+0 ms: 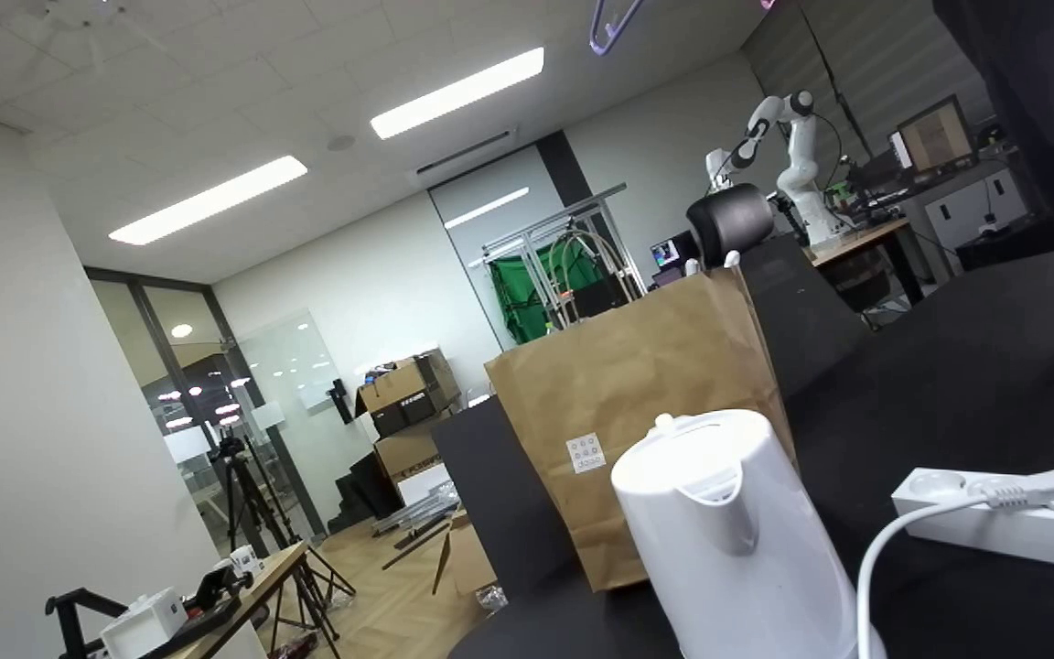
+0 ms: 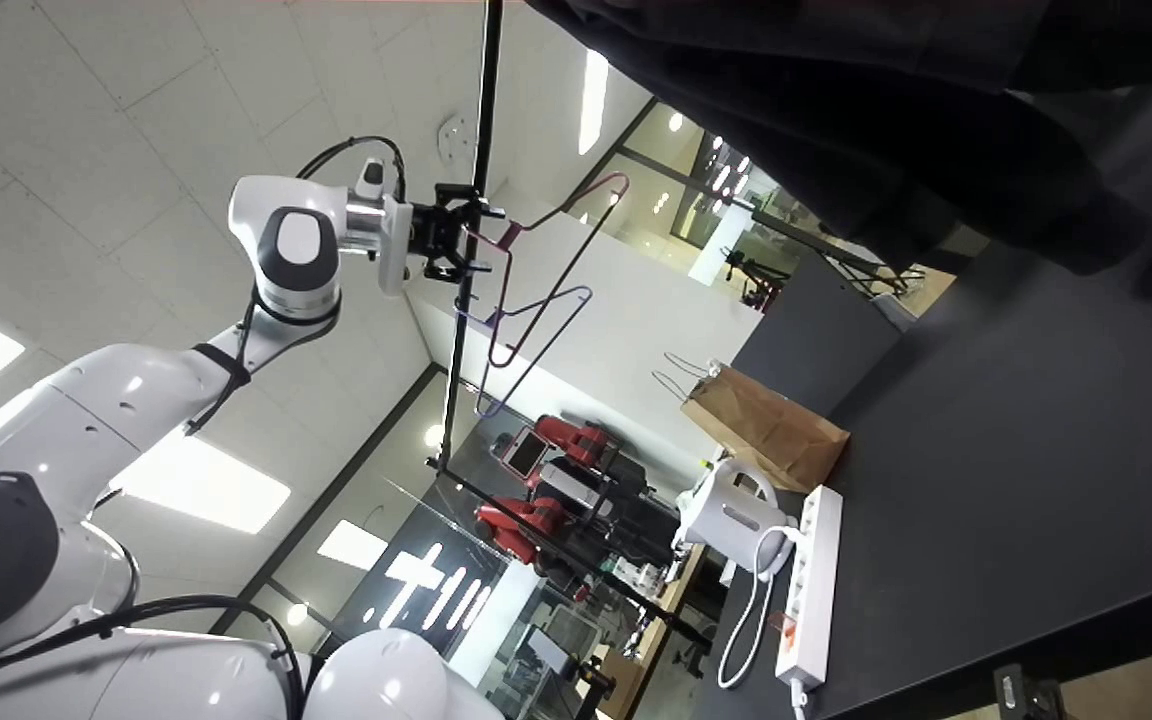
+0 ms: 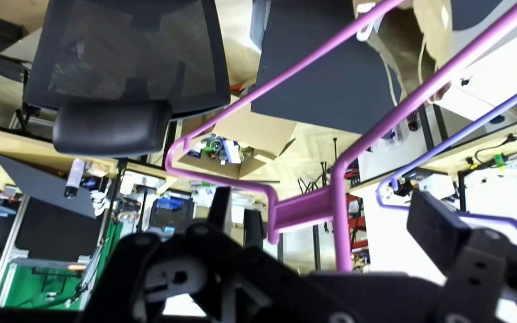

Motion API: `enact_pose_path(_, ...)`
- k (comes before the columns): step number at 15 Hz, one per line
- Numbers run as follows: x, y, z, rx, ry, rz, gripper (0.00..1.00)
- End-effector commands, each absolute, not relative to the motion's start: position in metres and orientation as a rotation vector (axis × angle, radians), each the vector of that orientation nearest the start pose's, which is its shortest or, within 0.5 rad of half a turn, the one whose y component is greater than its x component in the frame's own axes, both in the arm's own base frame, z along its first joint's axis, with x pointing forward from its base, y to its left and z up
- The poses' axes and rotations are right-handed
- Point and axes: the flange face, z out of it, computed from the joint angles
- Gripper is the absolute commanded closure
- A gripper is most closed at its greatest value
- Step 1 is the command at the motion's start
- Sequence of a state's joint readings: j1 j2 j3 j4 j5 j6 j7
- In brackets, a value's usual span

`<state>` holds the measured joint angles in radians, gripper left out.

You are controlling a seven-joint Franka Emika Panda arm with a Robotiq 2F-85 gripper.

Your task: Take the pink clothes hanger off the rail and place it on the table

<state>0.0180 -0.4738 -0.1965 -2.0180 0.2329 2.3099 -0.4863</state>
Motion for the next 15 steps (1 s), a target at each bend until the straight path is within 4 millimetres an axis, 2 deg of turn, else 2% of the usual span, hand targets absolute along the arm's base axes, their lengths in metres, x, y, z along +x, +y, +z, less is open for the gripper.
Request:
enact_pose_path(1, 0.448, -0.094, 0.712, -2.750, -0.243, -1.376, 0.00)
enact_pose_path(4, 0.453, -0.084, 0.695, -2.766, -0.208, -1.428, 0.00)
enact_pose_path(5, 0.455, -0.082, 0.690, -2.777, -0.213, -1.434, 0.25)
enact_pose_path(6, 0.456, -0.080, 0.686, -2.786, -0.210, -1.434, 0.26)
enact_pose_path(10, 0.458, -0.073, 0.678, -2.825, -0.208, -1.415, 0.55)
enact_pose_path(15, 0.458, -0.070, 0.678, -2.847, -0.213, -1.421, 0.89)
